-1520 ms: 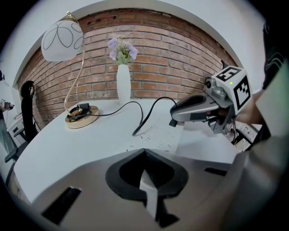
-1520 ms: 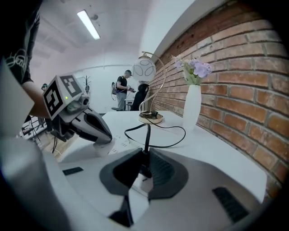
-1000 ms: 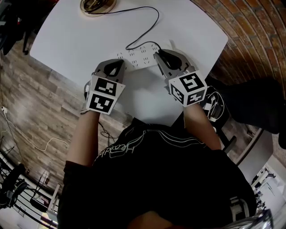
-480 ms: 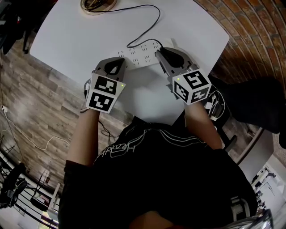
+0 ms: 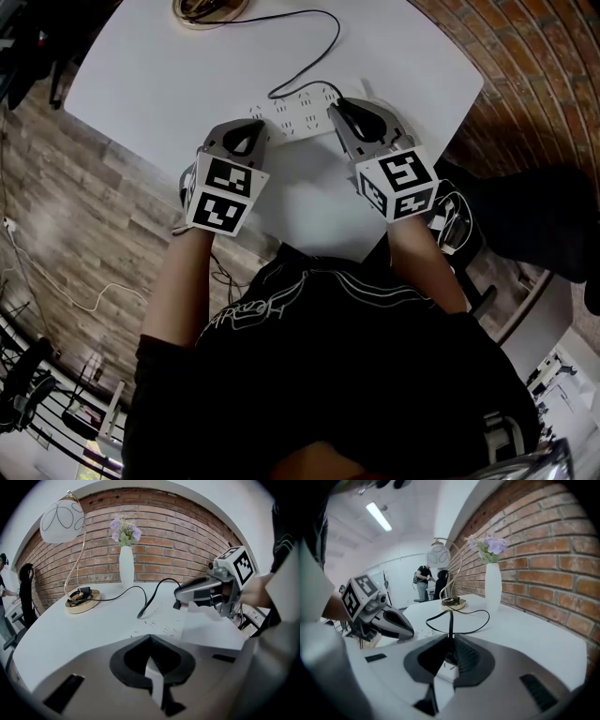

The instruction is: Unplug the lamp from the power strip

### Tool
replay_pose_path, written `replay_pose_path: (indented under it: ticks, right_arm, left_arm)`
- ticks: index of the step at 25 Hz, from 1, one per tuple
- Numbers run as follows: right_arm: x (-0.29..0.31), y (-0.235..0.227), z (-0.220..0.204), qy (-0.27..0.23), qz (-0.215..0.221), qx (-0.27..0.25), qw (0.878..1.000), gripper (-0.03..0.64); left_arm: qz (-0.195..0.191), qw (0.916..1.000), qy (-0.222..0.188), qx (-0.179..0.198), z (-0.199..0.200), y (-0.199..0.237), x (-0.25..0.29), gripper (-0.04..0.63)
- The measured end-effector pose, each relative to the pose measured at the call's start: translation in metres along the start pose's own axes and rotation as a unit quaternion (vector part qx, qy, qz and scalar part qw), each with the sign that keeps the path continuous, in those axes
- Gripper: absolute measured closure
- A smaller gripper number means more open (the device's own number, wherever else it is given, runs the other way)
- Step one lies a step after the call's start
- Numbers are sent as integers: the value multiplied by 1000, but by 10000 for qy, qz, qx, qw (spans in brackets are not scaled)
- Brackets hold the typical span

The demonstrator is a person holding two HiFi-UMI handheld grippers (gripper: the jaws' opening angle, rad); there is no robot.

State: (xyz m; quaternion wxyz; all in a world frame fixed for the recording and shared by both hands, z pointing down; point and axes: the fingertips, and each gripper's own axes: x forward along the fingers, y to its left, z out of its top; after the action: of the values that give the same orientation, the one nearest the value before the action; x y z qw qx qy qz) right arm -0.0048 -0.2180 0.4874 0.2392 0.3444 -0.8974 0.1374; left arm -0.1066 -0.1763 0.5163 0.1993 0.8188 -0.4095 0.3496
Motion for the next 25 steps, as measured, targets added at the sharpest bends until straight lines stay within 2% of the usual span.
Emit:
replay_pose_path:
  ticks: [2, 4, 6, 9, 11, 12, 15, 17, 19, 22, 23, 25]
  right_arm:
    - [-1, -2, 0, -79, 137, 365, 9992, 589]
    - [-1, -2, 0, -101, 163, 473, 9987, 589]
    - [0, 0, 2, -24, 33, 133, 9999, 589]
    - [0, 8, 7, 100, -170, -717, 9972, 589]
    - [-1, 9, 8, 79, -145, -826, 9964, 589]
    - [-1, 8, 6, 45, -84, -657, 9978, 589]
    - [-3, 0, 3, -110, 159, 338, 9992, 589]
    - [-4, -2, 3, -142, 171, 545, 9983, 589]
    - [-4, 3, 9, -166, 69, 121, 9998, 589]
    - [-5, 26, 38, -307, 19, -966, 9948, 589]
    - [-4, 30, 46, -325, 32, -1129, 9931, 589]
    - [-4, 27, 54, -388, 88, -1031, 9939, 589]
  left_arm:
    - [-48, 10000, -9, -41, 0, 0, 0, 594]
    - [-62, 9999, -26, -79, -1, 1, -1, 594]
    - [-38, 10000, -10, -51, -1, 1, -1, 594]
    - [13, 10000, 2, 44, 0, 1, -1, 594]
    - [39, 10000, -25, 78, 1, 1, -2, 594]
    - [50, 9999, -22, 85, 1, 0, -2, 594]
    - [52, 9999, 42, 82, -1, 0, -2, 594]
    - [32, 9999, 51, 91, -1, 0, -2, 594]
    - [55, 9999, 57, 139, -1, 0, -3, 594]
    - [70, 9998, 36, 185, 1, -1, -3, 594]
    - [61, 9998, 26, 175, 1, 0, -3, 594]
    - [40, 9999, 5, 126, 0, 1, -2, 594]
